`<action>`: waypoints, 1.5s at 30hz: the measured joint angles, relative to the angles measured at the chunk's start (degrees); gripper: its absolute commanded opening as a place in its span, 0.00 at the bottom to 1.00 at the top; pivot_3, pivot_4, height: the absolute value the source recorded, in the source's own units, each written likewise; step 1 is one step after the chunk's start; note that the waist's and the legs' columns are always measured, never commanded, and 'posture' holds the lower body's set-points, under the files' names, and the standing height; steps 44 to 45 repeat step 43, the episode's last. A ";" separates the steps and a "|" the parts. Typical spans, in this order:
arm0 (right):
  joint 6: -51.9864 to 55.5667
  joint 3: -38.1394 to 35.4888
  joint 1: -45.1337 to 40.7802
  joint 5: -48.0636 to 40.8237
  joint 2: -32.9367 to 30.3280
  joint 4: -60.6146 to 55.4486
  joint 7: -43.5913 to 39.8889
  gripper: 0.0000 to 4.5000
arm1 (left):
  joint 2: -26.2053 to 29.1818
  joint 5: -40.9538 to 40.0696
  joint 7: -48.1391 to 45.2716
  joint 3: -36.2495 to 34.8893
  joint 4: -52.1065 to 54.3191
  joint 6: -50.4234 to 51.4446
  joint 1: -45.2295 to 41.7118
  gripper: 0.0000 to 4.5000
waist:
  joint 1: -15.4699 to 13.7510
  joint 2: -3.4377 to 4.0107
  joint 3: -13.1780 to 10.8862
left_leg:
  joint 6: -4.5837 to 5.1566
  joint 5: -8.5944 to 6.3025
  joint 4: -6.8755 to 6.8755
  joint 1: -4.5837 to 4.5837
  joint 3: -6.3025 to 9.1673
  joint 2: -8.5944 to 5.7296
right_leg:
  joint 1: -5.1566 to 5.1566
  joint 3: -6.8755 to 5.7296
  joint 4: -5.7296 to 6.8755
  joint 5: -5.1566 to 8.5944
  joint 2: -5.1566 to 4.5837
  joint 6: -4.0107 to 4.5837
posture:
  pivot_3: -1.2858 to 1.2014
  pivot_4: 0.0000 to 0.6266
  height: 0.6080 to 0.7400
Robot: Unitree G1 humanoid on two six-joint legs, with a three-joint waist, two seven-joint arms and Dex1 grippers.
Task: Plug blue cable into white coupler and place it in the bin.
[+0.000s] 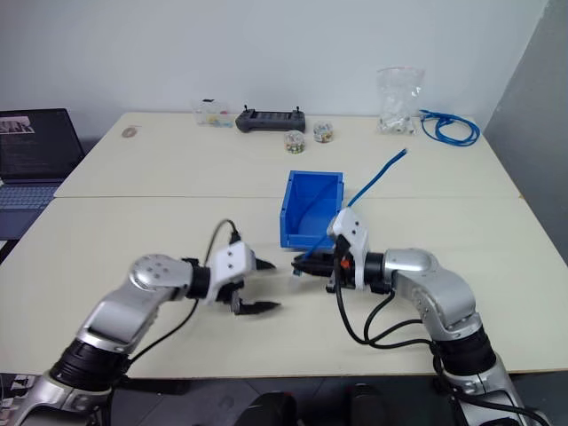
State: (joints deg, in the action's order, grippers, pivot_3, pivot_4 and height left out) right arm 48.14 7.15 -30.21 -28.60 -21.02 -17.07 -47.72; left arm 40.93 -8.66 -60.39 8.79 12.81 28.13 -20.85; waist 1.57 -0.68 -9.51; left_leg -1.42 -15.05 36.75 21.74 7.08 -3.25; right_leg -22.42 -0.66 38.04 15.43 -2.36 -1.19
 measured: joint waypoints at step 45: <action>-10.33 -13.38 13.36 3.97 -17.13 -0.53 -10.00 0.99 | -7.24 -8.15 21.27 -17.09 2.12 6.74 4.73 1.00 | -0.34 -0.01 -0.15 | -0.07 0.07 0.38 0.75 -0.47 -0.09 | -0.91 0.21 0.64 -0.25 -0.26 0.28 | 0.52 0.24 1.00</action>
